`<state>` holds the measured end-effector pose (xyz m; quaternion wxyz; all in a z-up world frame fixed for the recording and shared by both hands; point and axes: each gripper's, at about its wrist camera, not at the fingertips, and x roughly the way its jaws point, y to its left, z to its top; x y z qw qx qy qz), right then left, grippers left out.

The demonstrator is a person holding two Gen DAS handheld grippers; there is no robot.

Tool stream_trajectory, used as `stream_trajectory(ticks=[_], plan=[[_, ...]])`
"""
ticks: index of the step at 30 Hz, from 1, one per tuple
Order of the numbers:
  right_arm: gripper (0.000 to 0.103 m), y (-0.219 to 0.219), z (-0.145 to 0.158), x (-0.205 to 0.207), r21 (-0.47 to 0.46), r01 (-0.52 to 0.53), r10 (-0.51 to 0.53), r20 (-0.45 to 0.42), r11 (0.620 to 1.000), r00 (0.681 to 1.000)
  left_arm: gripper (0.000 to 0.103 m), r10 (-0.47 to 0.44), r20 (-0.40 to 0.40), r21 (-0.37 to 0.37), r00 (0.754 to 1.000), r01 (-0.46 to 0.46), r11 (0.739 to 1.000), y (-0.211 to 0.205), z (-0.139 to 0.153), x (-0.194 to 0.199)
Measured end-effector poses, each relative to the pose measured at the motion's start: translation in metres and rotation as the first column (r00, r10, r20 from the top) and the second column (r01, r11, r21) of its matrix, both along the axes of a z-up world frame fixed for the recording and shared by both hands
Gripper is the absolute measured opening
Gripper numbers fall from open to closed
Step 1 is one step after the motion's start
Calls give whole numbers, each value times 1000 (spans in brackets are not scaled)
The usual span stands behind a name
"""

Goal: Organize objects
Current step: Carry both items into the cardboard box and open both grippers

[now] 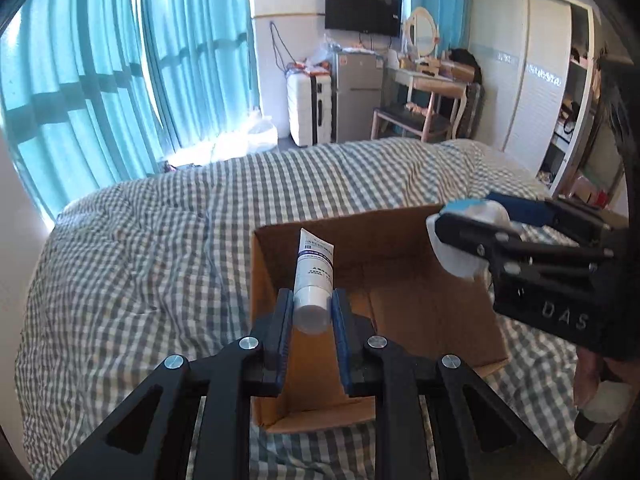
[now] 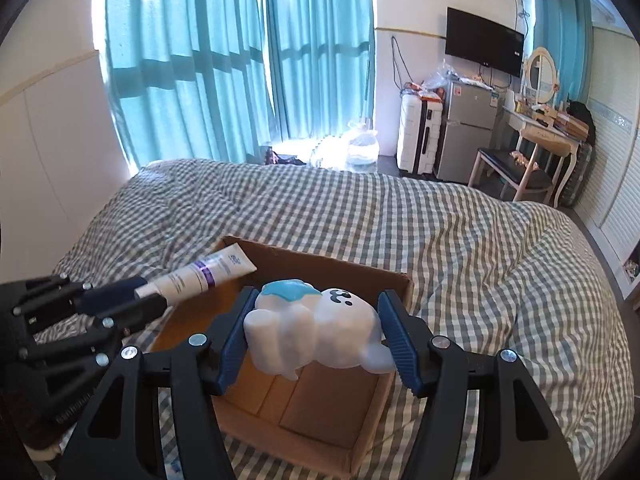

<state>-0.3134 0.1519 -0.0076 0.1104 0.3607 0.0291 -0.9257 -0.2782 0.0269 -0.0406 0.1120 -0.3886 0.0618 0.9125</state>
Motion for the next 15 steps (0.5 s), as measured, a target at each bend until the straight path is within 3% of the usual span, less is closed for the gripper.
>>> stream_trajectory(ticks=[6,15], plan=[[61,-1,-38,-39,10,5,-5,61,1000,998,19,-12,53,-5,999,12,1000,7,-34,-25],[62,-3,-70,-55,28,-13,10,102,1000,995,19,-35,101,-16,994,36,999,13,-67,-40]])
